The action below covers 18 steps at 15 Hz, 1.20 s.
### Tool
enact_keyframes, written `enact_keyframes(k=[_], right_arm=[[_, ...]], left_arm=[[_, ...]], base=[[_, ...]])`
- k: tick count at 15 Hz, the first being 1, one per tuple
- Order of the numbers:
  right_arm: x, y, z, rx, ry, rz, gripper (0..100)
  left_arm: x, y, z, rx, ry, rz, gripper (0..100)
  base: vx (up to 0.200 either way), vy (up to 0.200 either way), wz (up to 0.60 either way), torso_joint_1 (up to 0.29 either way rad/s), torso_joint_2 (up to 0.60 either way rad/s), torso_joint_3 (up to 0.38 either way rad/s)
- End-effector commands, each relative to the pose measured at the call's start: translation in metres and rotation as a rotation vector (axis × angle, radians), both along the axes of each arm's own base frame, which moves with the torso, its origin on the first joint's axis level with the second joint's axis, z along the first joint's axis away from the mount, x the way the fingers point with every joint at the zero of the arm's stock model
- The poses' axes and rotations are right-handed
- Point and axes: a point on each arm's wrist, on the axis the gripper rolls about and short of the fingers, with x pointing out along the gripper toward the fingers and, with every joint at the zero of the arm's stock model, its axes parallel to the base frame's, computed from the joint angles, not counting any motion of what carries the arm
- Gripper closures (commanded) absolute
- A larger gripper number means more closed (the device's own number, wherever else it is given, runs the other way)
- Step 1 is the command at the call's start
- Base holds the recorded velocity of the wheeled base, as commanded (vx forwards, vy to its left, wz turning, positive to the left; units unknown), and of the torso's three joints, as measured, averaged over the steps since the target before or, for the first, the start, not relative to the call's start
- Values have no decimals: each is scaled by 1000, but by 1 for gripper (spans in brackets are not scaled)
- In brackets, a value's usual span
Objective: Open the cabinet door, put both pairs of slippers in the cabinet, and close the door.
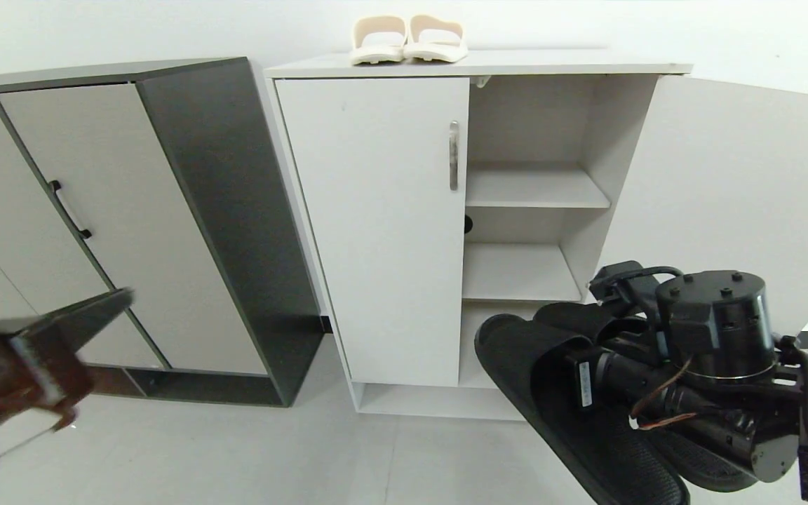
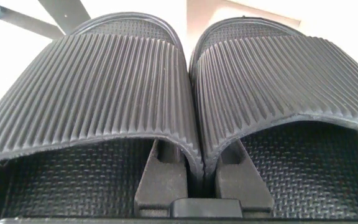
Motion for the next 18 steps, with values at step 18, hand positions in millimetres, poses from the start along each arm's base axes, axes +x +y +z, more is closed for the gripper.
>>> enact_keyframes(k=[18], right_arm=[[1,11,-22,-37,27,25,100]], left_arm=[[-114,41,-156,183,52,-30,100]], base=[[0,0,0,0,0,0]])
